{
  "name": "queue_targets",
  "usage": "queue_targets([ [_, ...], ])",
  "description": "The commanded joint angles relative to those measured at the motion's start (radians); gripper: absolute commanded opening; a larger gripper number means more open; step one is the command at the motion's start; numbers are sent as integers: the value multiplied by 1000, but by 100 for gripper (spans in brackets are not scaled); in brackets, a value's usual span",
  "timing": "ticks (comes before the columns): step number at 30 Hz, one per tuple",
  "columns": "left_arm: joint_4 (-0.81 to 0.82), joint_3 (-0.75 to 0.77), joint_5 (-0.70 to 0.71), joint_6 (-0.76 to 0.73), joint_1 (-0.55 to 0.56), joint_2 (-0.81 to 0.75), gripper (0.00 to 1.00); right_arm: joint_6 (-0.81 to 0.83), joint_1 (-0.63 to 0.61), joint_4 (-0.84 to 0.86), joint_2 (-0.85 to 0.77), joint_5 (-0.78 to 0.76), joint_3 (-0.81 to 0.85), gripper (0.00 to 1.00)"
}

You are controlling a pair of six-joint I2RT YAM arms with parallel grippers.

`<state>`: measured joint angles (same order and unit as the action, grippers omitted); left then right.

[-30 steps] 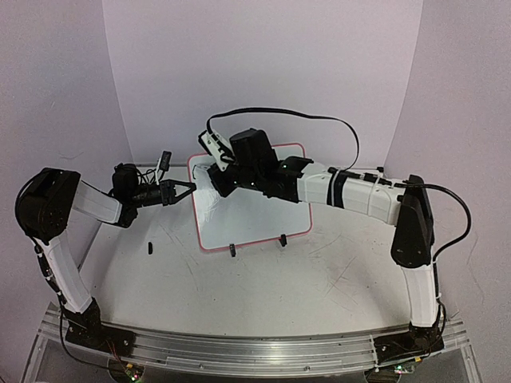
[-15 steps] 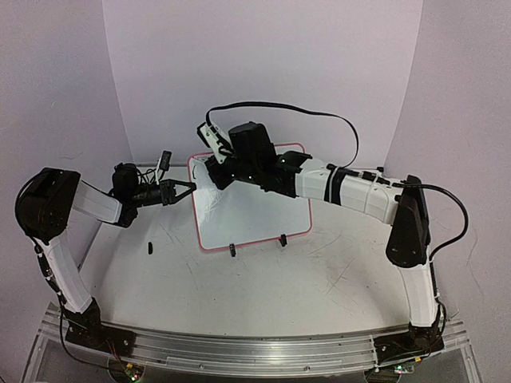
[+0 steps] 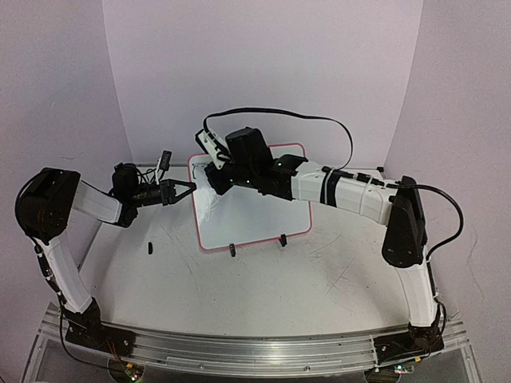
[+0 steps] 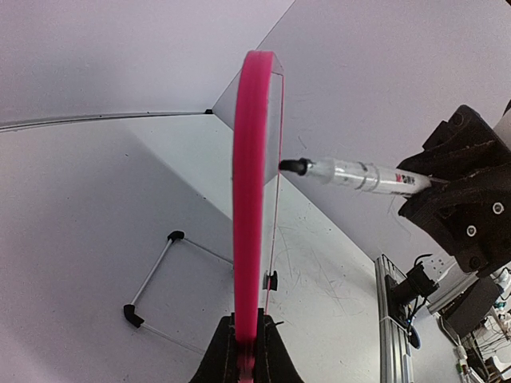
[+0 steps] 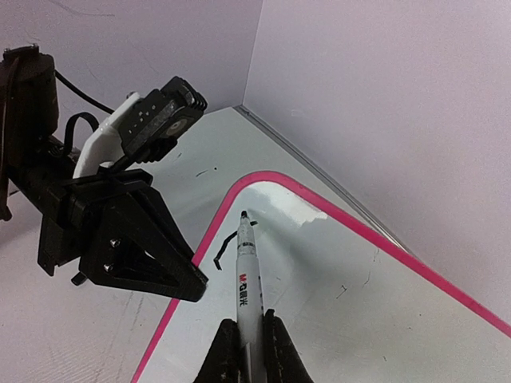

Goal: Write a sentence on the whiteboard

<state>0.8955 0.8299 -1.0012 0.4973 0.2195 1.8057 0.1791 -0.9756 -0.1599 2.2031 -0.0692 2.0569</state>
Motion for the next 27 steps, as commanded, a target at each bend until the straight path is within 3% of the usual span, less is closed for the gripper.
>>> queue_targets([
  [1, 27, 29, -22, -18, 4, -20, 0, -12, 6, 1, 19, -3, 52, 0],
  [27, 26, 25, -23, -19, 4, -22, 0, -39, 17, 0, -60, -107, -56, 0],
])
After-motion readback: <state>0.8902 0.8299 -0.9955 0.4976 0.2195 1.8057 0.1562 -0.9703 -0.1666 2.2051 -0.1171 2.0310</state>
